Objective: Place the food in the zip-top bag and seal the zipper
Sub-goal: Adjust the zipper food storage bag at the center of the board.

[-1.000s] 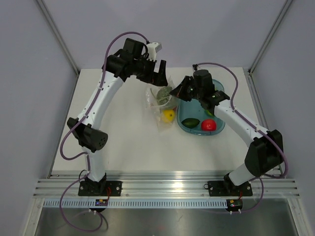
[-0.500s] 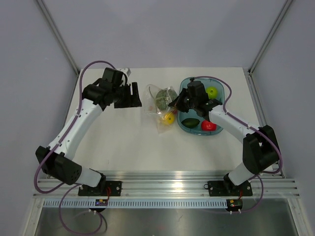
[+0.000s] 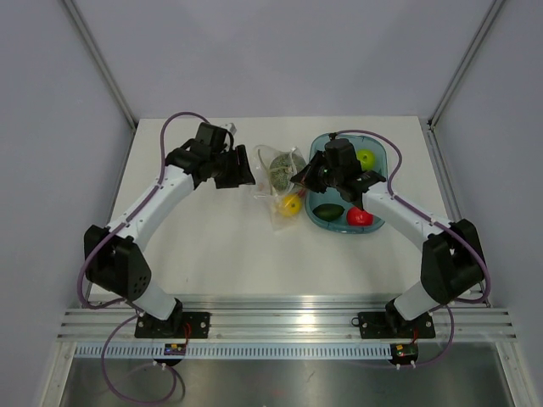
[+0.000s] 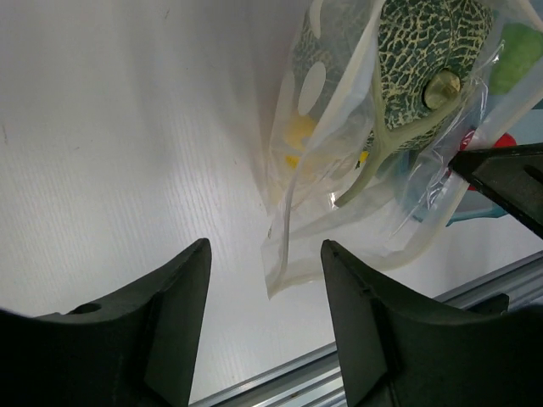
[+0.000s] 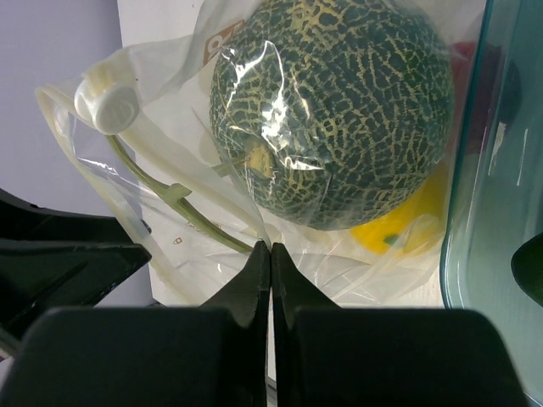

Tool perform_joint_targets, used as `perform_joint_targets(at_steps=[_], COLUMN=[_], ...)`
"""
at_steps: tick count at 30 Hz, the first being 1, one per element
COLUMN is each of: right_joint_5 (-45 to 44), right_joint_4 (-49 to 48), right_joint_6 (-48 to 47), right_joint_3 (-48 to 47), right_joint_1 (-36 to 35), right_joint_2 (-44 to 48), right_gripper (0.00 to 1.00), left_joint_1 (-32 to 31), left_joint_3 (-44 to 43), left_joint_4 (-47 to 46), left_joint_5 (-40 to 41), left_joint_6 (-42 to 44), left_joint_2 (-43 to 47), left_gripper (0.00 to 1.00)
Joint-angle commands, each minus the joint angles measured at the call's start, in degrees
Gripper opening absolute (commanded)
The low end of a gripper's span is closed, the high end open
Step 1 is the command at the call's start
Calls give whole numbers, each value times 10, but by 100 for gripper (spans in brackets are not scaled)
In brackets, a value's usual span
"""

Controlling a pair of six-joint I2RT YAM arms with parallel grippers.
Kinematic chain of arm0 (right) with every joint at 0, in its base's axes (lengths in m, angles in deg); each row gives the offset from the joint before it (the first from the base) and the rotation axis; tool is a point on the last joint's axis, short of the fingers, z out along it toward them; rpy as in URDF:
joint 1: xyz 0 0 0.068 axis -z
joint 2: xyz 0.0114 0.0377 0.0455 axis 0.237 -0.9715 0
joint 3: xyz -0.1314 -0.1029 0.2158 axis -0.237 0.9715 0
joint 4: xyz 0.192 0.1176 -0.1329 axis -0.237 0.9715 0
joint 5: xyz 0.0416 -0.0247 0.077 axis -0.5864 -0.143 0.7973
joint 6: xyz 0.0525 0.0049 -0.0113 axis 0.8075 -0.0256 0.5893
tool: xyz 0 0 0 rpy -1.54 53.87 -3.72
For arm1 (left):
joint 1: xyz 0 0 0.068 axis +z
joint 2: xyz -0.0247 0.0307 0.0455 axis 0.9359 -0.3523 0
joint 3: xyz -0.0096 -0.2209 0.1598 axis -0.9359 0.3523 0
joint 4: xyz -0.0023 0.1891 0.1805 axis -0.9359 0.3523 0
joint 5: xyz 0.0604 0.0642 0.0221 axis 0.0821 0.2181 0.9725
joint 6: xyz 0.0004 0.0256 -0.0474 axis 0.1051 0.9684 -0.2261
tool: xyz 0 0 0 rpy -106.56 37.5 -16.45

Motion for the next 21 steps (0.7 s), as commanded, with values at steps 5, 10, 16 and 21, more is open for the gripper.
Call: perform_joint_targets(at_steps=[5, 10, 16, 21], right_joint_5=[-13, -10, -29, -37], right_joint_4=[-10, -15, 28, 36], right_joint_6=[0, 4, -29, -50], right_joint_3=[-12, -25, -130, -179], right_joint_1=[-1, 0, 0, -1], right_joint_2=[22, 13, -3, 4], right_gripper=[0, 0, 0, 0], left_joint_1=[3, 3, 23, 41], left_joint_3=[4, -31, -276, -416], left_joint_4=[-58, -23, 100, 162], left_joint_5=[-29, -24, -16, -47], left_joint_6=[-18, -4, 52, 85], left_joint_2=[-33, -45, -94, -135], left_gripper=[28, 0, 0, 0])
